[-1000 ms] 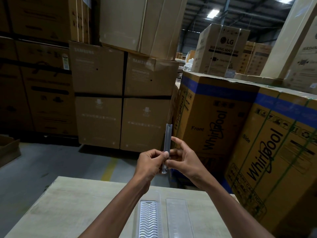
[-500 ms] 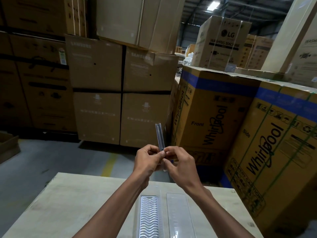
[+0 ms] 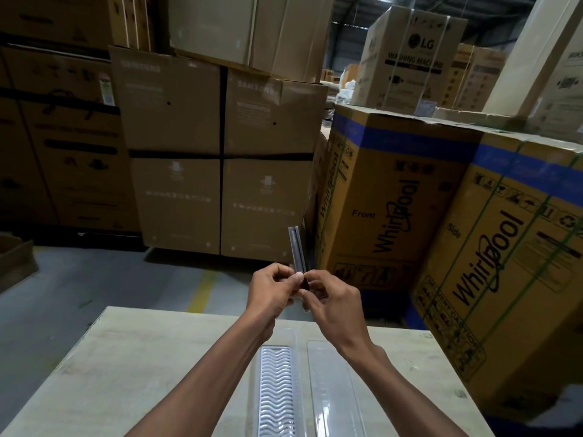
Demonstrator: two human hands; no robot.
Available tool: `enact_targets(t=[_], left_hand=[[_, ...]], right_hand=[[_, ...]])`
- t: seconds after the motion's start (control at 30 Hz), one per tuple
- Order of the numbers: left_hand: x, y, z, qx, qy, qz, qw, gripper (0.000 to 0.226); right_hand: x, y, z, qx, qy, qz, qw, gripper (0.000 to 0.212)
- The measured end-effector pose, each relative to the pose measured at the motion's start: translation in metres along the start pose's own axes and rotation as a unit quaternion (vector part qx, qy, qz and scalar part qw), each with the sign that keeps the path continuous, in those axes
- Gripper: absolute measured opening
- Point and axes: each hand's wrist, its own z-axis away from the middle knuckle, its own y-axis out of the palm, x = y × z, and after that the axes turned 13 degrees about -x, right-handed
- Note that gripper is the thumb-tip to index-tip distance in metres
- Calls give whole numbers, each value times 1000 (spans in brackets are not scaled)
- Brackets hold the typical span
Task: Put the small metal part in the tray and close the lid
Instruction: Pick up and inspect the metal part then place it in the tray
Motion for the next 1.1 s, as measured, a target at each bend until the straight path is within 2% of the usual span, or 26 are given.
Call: enact_targets(t=[0.27,0.5,0.63,0.7,0.73,0.83,0.87,0.97,1.1], left_hand=[[13,1,-2,-14,3,-42,999,5],[30,-1,-1,-16,1,-78,997,8],[39,-5,-2,10,19,-133,991,13],[45,-10,-4,-1,111,-245,963,23],[49,-14,-6,-26,178,-317,931,32],[52,-31,-12,-102,379,-465,793,59],[49,-36,-14,-111,415,-484,763,66],[36,-47,-19,-123,448,-506,726,75],[29,-55,-15,-136,437,-526,716,82]], right_hand=[[-5,7,11,26,-6,37,999,34],[-5,15,18,49,27,51,997,25],[-12,22,24,65,49,62,995,23],[-20,27,29,73,68,66,993,23],[-24,30,32,79,82,71,991,23],[-40,43,45,106,127,89,982,21],[-44,48,50,117,138,99,978,20],[-57,62,69,153,170,119,966,19],[-69,83,97,199,168,163,952,15]])
